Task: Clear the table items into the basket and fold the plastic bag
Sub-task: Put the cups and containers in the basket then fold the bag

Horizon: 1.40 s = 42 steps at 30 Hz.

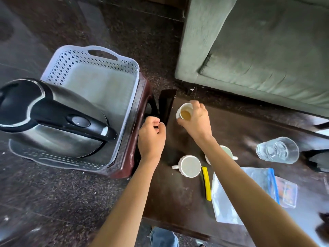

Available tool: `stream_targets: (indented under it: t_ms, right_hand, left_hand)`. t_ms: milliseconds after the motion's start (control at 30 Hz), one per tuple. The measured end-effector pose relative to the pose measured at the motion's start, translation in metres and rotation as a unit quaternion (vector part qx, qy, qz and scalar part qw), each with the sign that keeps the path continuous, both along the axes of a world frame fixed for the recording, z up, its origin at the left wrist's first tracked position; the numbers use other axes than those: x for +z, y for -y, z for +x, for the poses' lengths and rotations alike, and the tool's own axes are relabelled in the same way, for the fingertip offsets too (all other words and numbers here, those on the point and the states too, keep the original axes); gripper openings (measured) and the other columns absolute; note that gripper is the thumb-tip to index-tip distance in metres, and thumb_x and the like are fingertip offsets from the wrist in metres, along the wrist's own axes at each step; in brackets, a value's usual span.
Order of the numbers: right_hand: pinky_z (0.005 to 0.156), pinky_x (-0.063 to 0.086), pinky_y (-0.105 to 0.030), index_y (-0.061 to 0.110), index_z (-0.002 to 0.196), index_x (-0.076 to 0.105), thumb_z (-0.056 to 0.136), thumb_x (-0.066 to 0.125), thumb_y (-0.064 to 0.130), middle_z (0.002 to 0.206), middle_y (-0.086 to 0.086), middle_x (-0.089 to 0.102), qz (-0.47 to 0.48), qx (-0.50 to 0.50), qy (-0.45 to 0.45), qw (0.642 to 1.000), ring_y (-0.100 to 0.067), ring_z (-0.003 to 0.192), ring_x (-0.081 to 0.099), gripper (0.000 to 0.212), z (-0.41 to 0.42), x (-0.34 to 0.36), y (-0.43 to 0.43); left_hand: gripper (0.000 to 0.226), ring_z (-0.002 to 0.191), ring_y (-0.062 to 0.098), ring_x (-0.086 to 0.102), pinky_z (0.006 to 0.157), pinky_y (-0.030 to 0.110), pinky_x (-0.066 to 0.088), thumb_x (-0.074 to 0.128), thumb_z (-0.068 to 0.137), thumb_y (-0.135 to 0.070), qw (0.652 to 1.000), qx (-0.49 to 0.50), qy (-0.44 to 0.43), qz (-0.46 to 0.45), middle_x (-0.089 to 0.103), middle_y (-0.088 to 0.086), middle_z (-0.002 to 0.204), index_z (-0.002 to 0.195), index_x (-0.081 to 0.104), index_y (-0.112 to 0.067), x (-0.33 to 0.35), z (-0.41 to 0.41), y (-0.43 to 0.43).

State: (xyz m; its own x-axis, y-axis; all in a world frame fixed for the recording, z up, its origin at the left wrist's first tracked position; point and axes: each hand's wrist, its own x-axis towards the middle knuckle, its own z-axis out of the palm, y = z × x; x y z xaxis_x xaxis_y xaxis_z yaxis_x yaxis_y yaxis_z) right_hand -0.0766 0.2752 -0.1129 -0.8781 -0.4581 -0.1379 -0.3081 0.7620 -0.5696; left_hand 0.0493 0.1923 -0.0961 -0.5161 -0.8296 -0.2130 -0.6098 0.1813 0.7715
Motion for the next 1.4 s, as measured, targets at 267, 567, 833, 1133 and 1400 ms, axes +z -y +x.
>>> stream_targets:
  t_ms: [267,567,833,1133,1400]
  right_hand:
    - [0.077,0.036,-0.021,0.009,0.118,0.048,0.07,0.08,0.028,0.113,-0.008,0.055,-0.119,0.06,-0.055,0.99,-0.022,0.098,0.053,0.061,-0.024,0.094,0.071]
    - [0.085,0.033,-0.013,0.012,0.126,0.055,0.06,0.085,0.016,0.119,-0.013,0.05,-0.075,0.323,-0.029,0.943,-0.025,0.103,0.055,0.072,-0.024,0.107,0.183]
    - [0.102,0.03,-0.027,0.015,0.136,0.047,0.07,0.081,0.017,0.132,-0.012,0.048,0.041,0.484,-0.069,0.871,-0.03,0.121,0.045,0.075,-0.017,0.087,0.268]
    - [0.107,0.032,-0.034,0.011,0.144,0.035,0.079,0.074,0.019,0.146,-0.009,0.041,0.071,0.57,-0.156,0.804,-0.027,0.134,0.039,0.076,-0.003,0.061,0.328]
    - [0.102,0.029,-0.037,0.016,0.137,0.042,0.076,0.075,0.027,0.138,-0.001,0.05,0.06,0.53,-0.232,0.813,-0.026,0.13,0.033,0.07,0.007,0.051,0.341]
  left_hand:
    - [0.015,0.083,0.017,0.068,0.073,0.026,0.053,0.056,0.088,-0.019,0.997,0.056,-0.05,-0.031,0.071,0.002,0.094,0.099,0.064,-0.011,0.036,-0.02,0.031]
    - [0.012,0.078,0.008,0.063,0.069,0.023,0.048,0.052,0.088,-0.022,0.993,0.109,-0.033,0.029,0.069,-0.005,0.092,0.098,0.058,-0.02,0.046,-0.024,0.047]
    - [0.013,0.072,0.01,0.065,0.057,0.007,0.039,0.053,0.088,-0.012,0.976,0.203,-0.075,0.031,0.07,0.002,0.082,0.099,0.06,-0.013,0.056,-0.021,0.062]
    - [0.031,0.085,0.016,0.054,0.073,0.006,0.041,0.051,0.085,0.001,0.929,0.338,-0.153,-0.008,0.05,0.011,0.11,0.116,0.047,0.003,0.05,-0.023,0.085]
    - [0.03,0.092,0.022,0.057,0.079,0.019,0.044,0.05,0.087,-0.001,0.925,0.342,-0.165,0.0,0.048,0.008,0.111,0.117,0.047,0.002,0.051,-0.026,0.089]
